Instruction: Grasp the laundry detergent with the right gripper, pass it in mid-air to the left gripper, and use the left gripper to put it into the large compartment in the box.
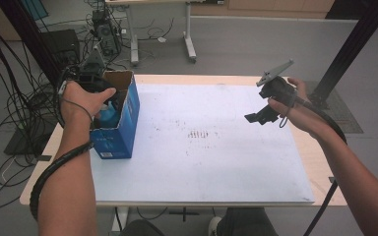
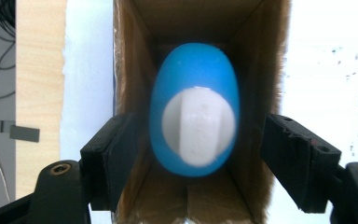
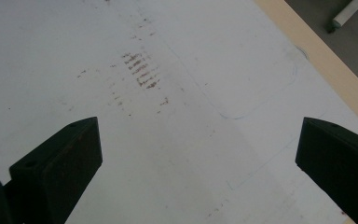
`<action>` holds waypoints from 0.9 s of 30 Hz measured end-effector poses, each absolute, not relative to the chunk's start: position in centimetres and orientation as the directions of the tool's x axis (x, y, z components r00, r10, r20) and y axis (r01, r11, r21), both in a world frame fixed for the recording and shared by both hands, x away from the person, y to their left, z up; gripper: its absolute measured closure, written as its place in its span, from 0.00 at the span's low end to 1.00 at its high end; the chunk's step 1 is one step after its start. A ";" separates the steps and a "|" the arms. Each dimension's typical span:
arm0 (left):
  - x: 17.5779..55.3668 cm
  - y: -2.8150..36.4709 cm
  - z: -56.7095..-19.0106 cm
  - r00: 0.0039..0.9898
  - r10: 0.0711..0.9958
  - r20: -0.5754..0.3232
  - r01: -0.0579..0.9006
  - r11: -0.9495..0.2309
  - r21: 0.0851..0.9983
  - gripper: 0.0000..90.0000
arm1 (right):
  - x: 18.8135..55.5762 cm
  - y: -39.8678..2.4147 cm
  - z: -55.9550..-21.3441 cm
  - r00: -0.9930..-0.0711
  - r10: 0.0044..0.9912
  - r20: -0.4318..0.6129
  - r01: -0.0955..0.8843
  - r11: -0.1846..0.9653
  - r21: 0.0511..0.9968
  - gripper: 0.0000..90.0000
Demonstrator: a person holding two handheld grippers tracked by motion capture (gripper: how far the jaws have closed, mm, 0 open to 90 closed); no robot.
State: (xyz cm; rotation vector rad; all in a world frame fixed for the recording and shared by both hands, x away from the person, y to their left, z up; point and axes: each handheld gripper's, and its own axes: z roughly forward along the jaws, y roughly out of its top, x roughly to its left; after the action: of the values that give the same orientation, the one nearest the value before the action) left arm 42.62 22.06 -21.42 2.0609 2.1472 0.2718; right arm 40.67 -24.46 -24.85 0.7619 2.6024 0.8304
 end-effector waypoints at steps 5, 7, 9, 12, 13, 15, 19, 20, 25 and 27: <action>42.1 20.5 -19.6 0.014 1.000 0.028 0.967 -0.020 0.256 0.26 | 40.9 -24.6 -24.6 -0.809 0.574 -0.127 0.401 0.696 0.596 0.00; 42.0 19.6 -18.9 0.039 0.998 0.042 0.963 -0.049 0.266 0.25 | 41.0 -24.7 -24.5 -0.806 0.578 -0.129 0.404 0.696 0.594 0.00; 41.9 18.7 -18.2 0.058 0.997 0.042 0.958 -0.067 0.279 0.23 | 41.2 -24.9 -24.4 -0.801 0.585 -0.128 0.410 0.691 0.596 0.00; 41.9 17.3 -17.5 0.087 0.996 0.035 0.951 -0.093 0.295 0.21 | 41.5 -25.3 -24.4 -0.798 0.589 -0.125 0.418 0.691 0.590 0.00; 41.9 16.9 -17.5 0.095 0.995 0.031 0.950 -0.100 0.297 0.20 | 41.7 -25.4 -24.4 -0.798 0.590 -0.124 0.421 0.692 0.586 0.00; 41.9 15.9 -17.5 0.119 0.993 0.024 0.949 -0.120 0.291 0.19 | 42.1 -25.6 -24.4 -0.795 0.594 -0.124 0.426 0.692 0.583 0.00; 41.9 13.9 -17.7 0.171 0.985 0.015 0.942 -0.169 0.290 0.16 | 42.9 -25.7 -24.4 -0.792 0.599 -0.121 0.437 0.694 0.571 0.00; 41.8 13.5 -17.7 0.180 0.984 0.011 0.940 -0.176 0.294 0.15 | 43.2 -25.7 -24.3 -0.793 0.596 -0.121 0.438 0.698 0.567 0.00; 41.7 11.4 -17.8 0.221 0.975 -0.004 0.931 -0.210 0.300 0.12 | 44.4 -26.1 -23.9 -0.787 0.603 -0.126 0.449 0.702 0.553 0.00; 41.6 10.6 -17.8 0.232 0.973 -0.009 0.928 -0.218 0.301 0.12 | 44.9 -26.2 -23.7 -0.784 0.608 -0.128 0.456 0.703 0.545 0.00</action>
State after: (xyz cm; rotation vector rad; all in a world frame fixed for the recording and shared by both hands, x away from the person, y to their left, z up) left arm 41.59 10.62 -17.81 2.2622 1.7890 0.2647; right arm 44.88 -26.24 -23.71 0.8387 2.6144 0.7207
